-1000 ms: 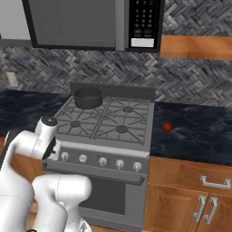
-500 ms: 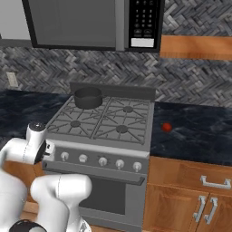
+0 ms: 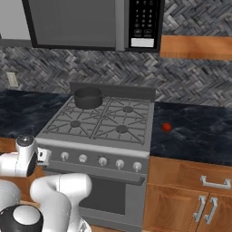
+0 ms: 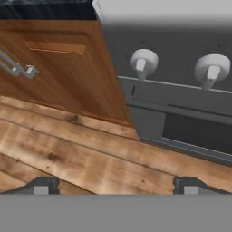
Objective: Turn on the burner for the pot on the stove. Wait thirty seconds for the pot to heat up. Then add the bell pepper to the pot.
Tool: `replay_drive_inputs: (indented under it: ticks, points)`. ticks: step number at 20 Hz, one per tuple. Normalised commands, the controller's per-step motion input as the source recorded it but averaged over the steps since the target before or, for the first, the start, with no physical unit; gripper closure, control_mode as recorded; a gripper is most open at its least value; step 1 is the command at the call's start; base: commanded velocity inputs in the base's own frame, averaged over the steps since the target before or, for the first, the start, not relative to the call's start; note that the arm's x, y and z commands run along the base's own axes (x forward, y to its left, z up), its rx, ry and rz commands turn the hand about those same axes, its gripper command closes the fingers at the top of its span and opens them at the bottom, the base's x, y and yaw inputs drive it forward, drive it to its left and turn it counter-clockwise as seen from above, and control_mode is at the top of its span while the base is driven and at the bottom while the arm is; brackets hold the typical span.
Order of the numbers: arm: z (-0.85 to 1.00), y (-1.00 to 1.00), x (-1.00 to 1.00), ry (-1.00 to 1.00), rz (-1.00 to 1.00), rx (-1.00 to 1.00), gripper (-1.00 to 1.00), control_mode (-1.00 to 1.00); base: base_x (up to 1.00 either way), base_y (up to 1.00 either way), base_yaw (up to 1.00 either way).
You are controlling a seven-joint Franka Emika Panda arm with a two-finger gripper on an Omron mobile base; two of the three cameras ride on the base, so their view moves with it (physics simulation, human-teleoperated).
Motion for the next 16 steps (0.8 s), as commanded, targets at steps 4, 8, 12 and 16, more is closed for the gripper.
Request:
replay_drive_inputs:
  ticks: [4, 8, 12, 16]
  points:
    - [-0.08, -0.36, 0.18, -0.11, -0.01, 0.01, -1.00, -1.00, 0.00, 0.00, 0.00]
    - [-0.35, -0.27, 0.16, -0.22, -0.08, 0.02, -1.00, -1.00, 0.00, 0.00, 0.00]
    - [-0.37, -0.26, 0.05, -0.21, -0.11, 0.00, -1.00, -1.00, 0.00, 0.00, 0.00]
    - [-0.45, -0.53, 0.00, -0.10, -0.16, 0.01, -1.00, -1.00, 0.00, 0.00, 0.00]
